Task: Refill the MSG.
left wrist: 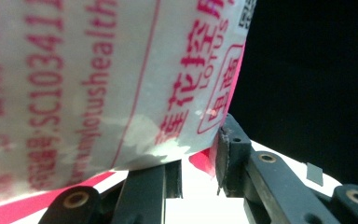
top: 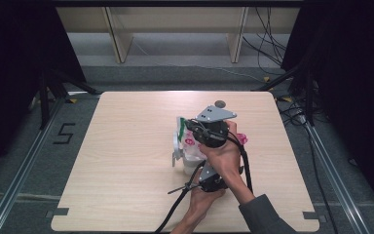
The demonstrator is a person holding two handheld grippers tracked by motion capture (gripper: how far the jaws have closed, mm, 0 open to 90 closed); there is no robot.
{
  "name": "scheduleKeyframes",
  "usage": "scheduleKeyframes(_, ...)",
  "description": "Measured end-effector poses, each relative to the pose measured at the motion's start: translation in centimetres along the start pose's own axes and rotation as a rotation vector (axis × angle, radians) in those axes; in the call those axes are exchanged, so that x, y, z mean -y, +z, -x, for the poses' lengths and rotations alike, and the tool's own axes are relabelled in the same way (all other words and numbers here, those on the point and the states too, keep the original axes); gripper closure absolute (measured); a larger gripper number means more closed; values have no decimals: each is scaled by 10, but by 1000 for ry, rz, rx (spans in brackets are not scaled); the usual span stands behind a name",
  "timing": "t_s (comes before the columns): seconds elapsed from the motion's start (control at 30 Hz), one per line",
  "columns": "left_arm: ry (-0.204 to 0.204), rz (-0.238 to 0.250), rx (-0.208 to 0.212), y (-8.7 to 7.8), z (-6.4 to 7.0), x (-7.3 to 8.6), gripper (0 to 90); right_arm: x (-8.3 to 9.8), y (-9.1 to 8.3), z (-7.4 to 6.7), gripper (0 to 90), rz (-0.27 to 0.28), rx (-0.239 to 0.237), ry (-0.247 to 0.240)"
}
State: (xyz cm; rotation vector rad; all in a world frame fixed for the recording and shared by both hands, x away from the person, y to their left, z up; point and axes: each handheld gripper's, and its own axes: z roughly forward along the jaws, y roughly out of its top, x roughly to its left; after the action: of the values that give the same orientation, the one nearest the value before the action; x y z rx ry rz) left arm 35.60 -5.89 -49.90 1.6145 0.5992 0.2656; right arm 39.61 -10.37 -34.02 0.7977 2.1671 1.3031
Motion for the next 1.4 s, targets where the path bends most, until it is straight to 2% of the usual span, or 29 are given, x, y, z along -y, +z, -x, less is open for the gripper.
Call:
scheduleKeyframes(0.03, -1, -4, 1, 0, 0, 0, 740, 1, -1, 0, 897, -15, -6, 21)
scheduleKeyframes(0.07, -3, -11, 5, 0, 0, 1, 738, 1, -1, 1, 897, -3, -5, 4)
scheduleKeyframes(0.1, -4, -7, 3, 0, 0, 1, 736, 2, -1, 1, 897, -8, -18, 17)
scheduleKeyframes(0.13, -3, -9, 4, 0, 0, 1, 735, 2, -2, 1, 897, -9, -4, 10)
scheduleKeyframes(0.17, -1, -20, 5, 0, -1, 1, 735, 2, -3, 0, 898, -19, -9, 43)
scheduleKeyframes(0.2, -5, -23, 6, 0, -1, 2, 734, 2, -4, 1, 897, -13, -11, 32)
scheduleKeyframes(0.23, -4, -24, 5, -1, -2, 2, 733, 3, -4, 2, 897, -3, -5, 42)
scheduleKeyframes(0.3, -5, -32, 3, -1, -2, 2, 730, 2, -5, 4, 897, 11, -13, 18)
scheduleKeyframes(0.47, -13, -45, 2, -2, -2, 6, 725, 4, -12, 5, 898, 8, -21, 35)
scheduleKeyframes(0.5, -12, -49, -1, -2, -2, 6, 725, 5, -12, 6, 898, 24, -16, 23)
scheduleKeyframes(0.57, -10, -59, 3, -2, -2, 7, 725, 6, -14, 5, 899, 29, -15, 37)
scheduleKeyframes(0.6, -9, -60, 4, -2, -2, 7, 725, 7, -17, 5, 899, 14, -26, 52)
scheduleKeyframes(0.63, -7, -61, 7, -3, -2, 8, 725, 7, -18, 7, 899, 16, -29, 34)
scheduleKeyframes(0.7, -11, -68, 10, -3, -2, 8, 724, 7, -22, 8, 899, 28, -23, 29)
scheduleKeyframes(0.8, -8, -77, 3, -2, -1, 10, 710, 8, -29, 8, 899, 27, -18, 42)
scheduleKeyframes(0.83, -48, -40, 17, 0, 2, 11, 702, 8, -31, 10, 900, 28, -10, 31)
scheduleKeyframes(1.0, -49, -64, 29, 1, 3, 13, 692, 13, -36, 12, 900, 44, 4, 41)
scheduleKeyframes(1.1, -51, -72, 25, 1, 3, 14, 668, 15, -42, 15, 900, 54, -14, 45)
scheduleKeyframes(1.13, -50, -73, 24, 1, 4, 15, 663, 16, -44, 14, 900, 50, -5, 51)
scheduleKeyframes(1.17, -48, -76, 25, 1, 4, 15, 660, 16, -46, 16, 900, 54, 4, 32)
scheduleKeyframes(1.23, -42, -90, 32, 1, 5, 16, 649, 19, -52, 18, 900, 62, -1, 59)
scheduleKeyframes(1.27, -43, -92, 25, 1, 5, 16, 643, 21, -54, 21, 900, 73, -4, 45)
scheduleKeyframes(1.3, -35, -99, 34, 2, 5, 17, 640, 22, -56, 20, 900, 81, -4, 72)
scheduleKeyframes(1.33, -36, -106, 31, 1, 5, 17, 640, 24, -60, 22, 900, 91, -4, 55)
scheduleKeyframes(1.37, -41, -106, 25, 1, 6, 18, 638, 25, -62, 22, 900, 95, 0, 72)
scheduleKeyframes(1.4, -35, -117, 21, 0, 7, 17, 637, 26, -65, 23, 900, 101, 9, 68)
